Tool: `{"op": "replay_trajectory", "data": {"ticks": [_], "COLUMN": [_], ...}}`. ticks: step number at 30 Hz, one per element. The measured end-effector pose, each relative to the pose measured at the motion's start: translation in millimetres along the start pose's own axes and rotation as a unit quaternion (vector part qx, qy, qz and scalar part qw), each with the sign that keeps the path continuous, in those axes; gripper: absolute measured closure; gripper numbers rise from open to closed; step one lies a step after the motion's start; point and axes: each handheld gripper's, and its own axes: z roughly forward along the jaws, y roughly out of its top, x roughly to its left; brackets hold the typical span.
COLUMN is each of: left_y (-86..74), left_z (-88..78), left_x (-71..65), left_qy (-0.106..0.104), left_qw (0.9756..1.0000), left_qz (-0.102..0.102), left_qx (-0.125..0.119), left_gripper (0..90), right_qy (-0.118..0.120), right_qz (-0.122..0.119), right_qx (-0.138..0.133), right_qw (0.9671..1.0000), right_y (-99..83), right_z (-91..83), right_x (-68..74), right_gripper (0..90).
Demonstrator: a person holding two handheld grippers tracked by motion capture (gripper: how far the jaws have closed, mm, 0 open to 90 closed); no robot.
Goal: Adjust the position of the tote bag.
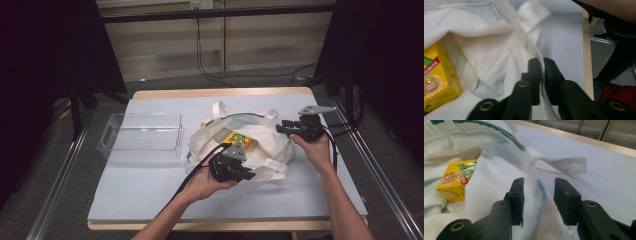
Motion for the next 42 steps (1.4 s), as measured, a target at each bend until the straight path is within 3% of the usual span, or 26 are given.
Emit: {"op": "replay_trajectory", "data": {"ticks": [4,6,8,10,12,14,17,21,25,31,36,40,42], "left_y": [0.3,1.6,2.8,3.4,2.7,2.4,0.4,-4.4,-6.3,-5.6,-5.9,-11.3,-13.9], "left_z": [2.1,3.3,4.5,3.8,4.6,6.0,8.0,8.5,6.5,-8.9,-33.5,-48.8,-52.8], "left_x": [-3.3,-6.3,-8.8,-9.2,-9.5,-8.9,-8.8,-2.5,-2.1,3.5,12.0,27.3,32.6], "left_qy": [-0.009,-0.007,-0.006,-0.006,-0.011,-0.014,-0.013,-0.023,-0.023,-0.027,-0.001,0.03,0.035], "left_qw": [0.9999,0.9999,0.9999,0.9998,0.9998,0.9996,0.9998,0.9997,0.9997,0.9977,0.9959,0.9932,0.9917], "left_qz": [0.004,0.012,0.013,0.02,0.015,0.025,0.015,-0.006,-0.005,-0.039,-0.054,-0.074,-0.082], "left_qx": [-0.006,-0.001,-0.002,0.003,-0.003,0.003,0.002,-0.004,-0.005,-0.048,-0.073,-0.086,-0.093], "left_gripper": [88.0,88.1,88.2,88.3,88.3,88.4,88.4,88.3,87.2,75.6,70.5,69.6,69.6], "right_qy": [0.003,0.008,0.012,0.016,0.014,0.009,-0.007,-0.01,0.0,0.015,0.012,0.021,0.026], "right_qz": [0.001,-0.003,-0.002,0.002,0.0,-0.003,-0.01,-0.004,-0.002,0.0,-0.005,0.002,0.004], "right_qx": [0.011,0.025,0.027,0.022,0.018,0.027,0.034,0.035,0.021,-0.018,-0.034,-0.061,-0.068], "right_qw": [0.9999,0.9997,0.9996,0.9996,0.9997,0.9996,0.9993,0.9993,0.9998,0.9997,0.9993,0.9979,0.9974], "right_y": [-1.4,-3.5,-4.1,-3.1,-1.6,-1.1,-2.5,-6.4,-7.5,-2.6,2.8,2.8,1.4], "right_z": [2.1,7.5,12.0,11.9,11.0,12.0,14.4,14.7,14.5,4.3,-7.6,-20.0,-25.2], "right_x": [-2.0,-1.6,-2.9,-5.4,-7.2,-6.5,-4.4,-5.4,-4.9,0.0,7.6,13.6,17.3], "right_gripper": [60.7,79.1,86.2,87.5,87.9,88.1,88.3,88.2,87.5,77.6,68.4,63.3,61.5]}}
